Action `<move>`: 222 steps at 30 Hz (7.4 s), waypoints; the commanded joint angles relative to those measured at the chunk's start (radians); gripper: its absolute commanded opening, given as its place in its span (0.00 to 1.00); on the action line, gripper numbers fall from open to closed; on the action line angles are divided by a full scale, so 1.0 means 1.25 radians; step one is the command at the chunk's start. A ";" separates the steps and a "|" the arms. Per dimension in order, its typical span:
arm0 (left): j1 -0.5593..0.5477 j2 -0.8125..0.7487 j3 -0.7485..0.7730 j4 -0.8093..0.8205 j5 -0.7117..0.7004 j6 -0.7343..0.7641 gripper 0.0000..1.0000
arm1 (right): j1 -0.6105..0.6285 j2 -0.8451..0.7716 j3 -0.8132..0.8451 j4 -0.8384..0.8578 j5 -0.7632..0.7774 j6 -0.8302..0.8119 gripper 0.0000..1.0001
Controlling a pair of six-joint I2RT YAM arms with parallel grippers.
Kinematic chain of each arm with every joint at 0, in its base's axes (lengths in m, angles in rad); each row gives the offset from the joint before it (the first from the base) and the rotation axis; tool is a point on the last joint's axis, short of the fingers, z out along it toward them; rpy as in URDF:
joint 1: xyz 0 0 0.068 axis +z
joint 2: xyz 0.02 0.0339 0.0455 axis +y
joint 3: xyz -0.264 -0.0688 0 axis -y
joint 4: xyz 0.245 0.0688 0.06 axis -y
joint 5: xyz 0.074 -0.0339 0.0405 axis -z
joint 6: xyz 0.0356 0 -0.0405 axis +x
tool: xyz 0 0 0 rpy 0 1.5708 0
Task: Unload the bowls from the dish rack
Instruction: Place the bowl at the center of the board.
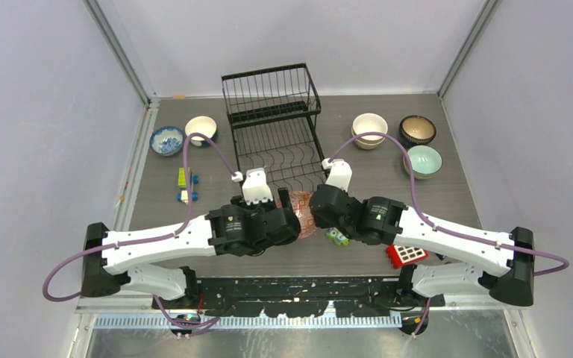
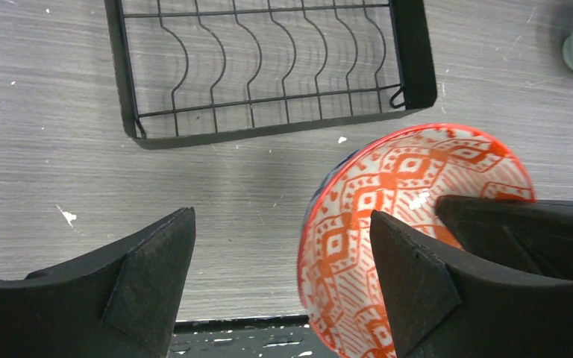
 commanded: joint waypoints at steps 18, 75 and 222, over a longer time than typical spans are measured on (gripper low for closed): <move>0.012 -0.066 -0.102 0.129 0.014 -0.081 0.65 | -0.013 0.005 0.080 0.025 0.037 0.061 0.01; 0.091 -0.168 -0.165 0.220 0.293 0.086 0.00 | -0.119 0.026 0.186 -0.112 -0.401 -0.199 0.64; 1.428 -0.065 -0.297 0.468 0.489 0.130 0.00 | -0.093 -0.450 -0.291 0.170 -0.136 -0.153 0.85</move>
